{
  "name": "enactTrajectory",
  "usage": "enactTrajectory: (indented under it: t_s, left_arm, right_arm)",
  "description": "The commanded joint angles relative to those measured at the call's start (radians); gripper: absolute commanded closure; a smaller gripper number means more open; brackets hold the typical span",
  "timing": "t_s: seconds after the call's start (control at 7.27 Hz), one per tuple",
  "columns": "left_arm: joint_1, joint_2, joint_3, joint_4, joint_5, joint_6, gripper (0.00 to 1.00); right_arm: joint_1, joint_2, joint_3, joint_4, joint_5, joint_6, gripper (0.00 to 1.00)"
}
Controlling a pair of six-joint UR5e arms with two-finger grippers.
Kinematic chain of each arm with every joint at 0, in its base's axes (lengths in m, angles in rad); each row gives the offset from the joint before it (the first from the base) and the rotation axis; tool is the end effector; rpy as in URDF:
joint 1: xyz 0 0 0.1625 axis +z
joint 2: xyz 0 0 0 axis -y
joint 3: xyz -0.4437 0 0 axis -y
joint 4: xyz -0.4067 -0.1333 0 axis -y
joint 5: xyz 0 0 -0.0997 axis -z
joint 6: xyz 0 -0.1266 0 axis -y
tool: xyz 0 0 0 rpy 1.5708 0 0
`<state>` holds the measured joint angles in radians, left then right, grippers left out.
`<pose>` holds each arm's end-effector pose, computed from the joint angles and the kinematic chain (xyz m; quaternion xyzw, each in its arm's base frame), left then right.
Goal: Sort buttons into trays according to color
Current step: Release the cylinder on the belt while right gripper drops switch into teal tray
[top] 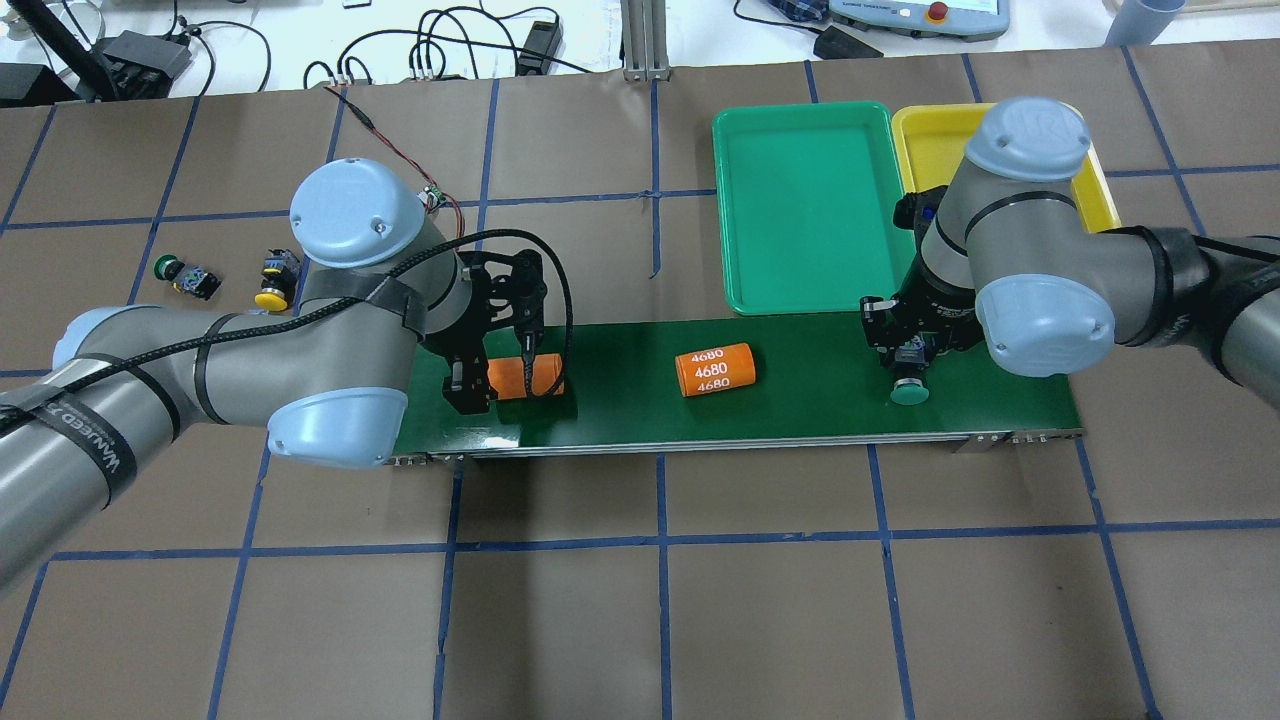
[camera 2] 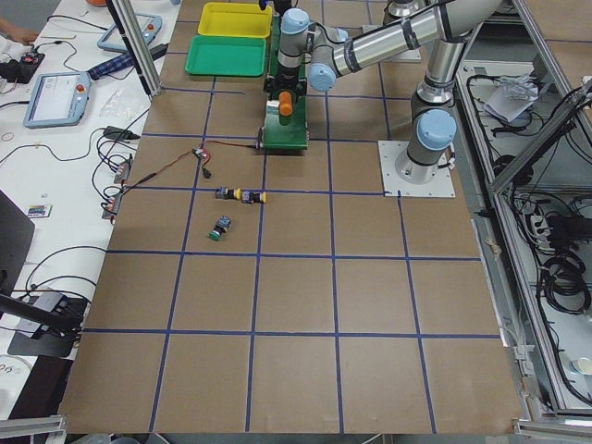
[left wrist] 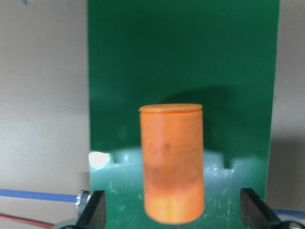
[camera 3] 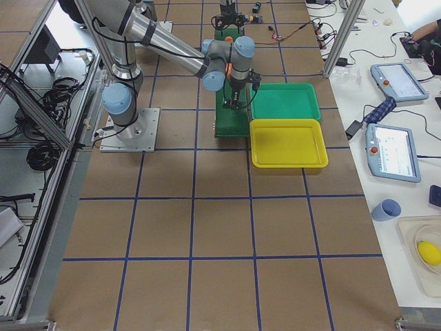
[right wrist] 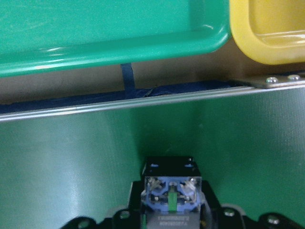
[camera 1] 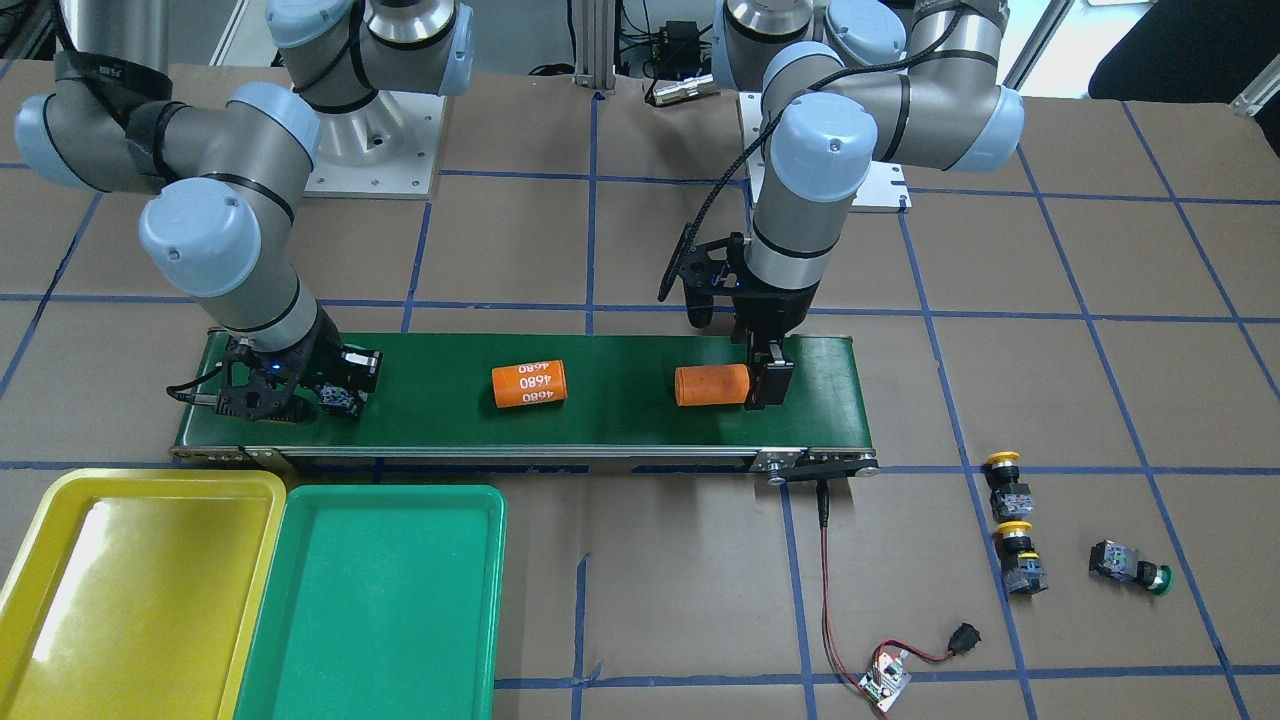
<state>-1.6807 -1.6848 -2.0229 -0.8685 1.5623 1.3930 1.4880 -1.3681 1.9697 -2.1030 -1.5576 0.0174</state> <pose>-0.1895 -0.4919 0.2733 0.6813 0.7288 -0.0571 0.0373 0.0919 -0.5247 0.2337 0.0503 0.9981 0.0345 0.0077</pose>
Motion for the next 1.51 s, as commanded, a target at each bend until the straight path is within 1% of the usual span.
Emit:
enactTrajectory:
  t_s: [0.0,0.14,0.28,0.41,0.55,0.69,0.83,0.96,1.1,1.24,1.38]
  left_arm:
    - [0.114,-0.010,0.015,-0.001,-0.010,-0.084,0.00]
    - [0.165,-0.027,0.030,0.002,-0.010,-0.116,0.00]
    - [0.209,-0.045,0.064,-0.007,-0.010,-0.143,0.00]
    - [0.272,-0.068,0.082,-0.010,-0.011,-0.204,0.00]
    - [0.335,-0.097,0.092,-0.007,-0.071,-0.221,0.00]
    - [0.378,-0.130,0.111,-0.006,-0.083,-0.336,0.00]
    - [0.416,-0.168,0.145,-0.004,-0.068,-0.447,0.00]
    - [0.450,-0.211,0.182,-0.006,-0.071,-0.460,0.00]
    - [0.467,-0.255,0.240,-0.007,-0.073,-0.494,0.00]
    - [0.469,-0.291,0.284,-0.010,-0.067,-0.514,0.00]
    - [0.478,-0.323,0.303,-0.011,-0.067,-0.544,0.00]
  right_arm:
    - [0.000,0.007,-0.105,0.006,0.001,-0.002,0.83]
    - [0.001,0.074,-0.200,0.006,0.029,0.000,0.82]
    - [0.004,0.157,-0.321,0.009,0.053,-0.007,0.81]
    - [0.005,0.255,-0.410,0.006,0.048,-0.037,0.81]
    - [0.005,0.344,-0.478,0.008,0.042,-0.040,0.73]
    - [0.006,0.372,-0.494,0.009,0.045,-0.040,0.53]
    - [0.006,0.377,-0.491,0.011,0.034,-0.037,0.01]
    - [0.006,0.370,-0.491,0.021,0.031,-0.039,0.00]
    - [0.008,0.348,-0.499,0.062,0.034,-0.040,0.00]
    - [0.006,0.296,-0.502,0.107,0.033,-0.042,0.00]
    - [0.005,0.244,-0.503,0.188,0.033,-0.042,0.00]
